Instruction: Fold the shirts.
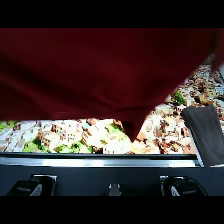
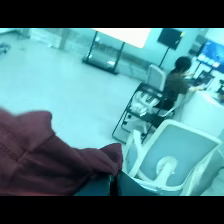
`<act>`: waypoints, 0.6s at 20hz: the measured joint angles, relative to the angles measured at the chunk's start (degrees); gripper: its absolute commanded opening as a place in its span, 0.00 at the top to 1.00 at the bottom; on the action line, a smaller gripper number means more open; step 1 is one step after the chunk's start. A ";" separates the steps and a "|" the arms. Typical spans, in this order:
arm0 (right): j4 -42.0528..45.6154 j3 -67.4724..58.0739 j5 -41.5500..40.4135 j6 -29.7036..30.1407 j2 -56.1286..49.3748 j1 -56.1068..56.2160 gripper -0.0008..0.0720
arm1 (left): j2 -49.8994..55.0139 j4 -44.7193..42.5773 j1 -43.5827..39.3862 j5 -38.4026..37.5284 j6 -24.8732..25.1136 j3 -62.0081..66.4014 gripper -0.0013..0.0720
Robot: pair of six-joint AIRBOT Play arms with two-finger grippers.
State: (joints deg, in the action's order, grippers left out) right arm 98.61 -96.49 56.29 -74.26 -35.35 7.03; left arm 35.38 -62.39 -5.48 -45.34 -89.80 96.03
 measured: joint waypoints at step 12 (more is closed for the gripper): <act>5.42 -0.66 14.97 4.61 -19.12 -0.02 0.97 | 7.65 -7.69 0.46 -15.37 -1.38 -17.22 0.95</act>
State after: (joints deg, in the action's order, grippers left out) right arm 104.03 -97.14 71.26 -69.65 -54.48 7.01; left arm 43.03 -70.08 -5.02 -60.71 -91.18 78.81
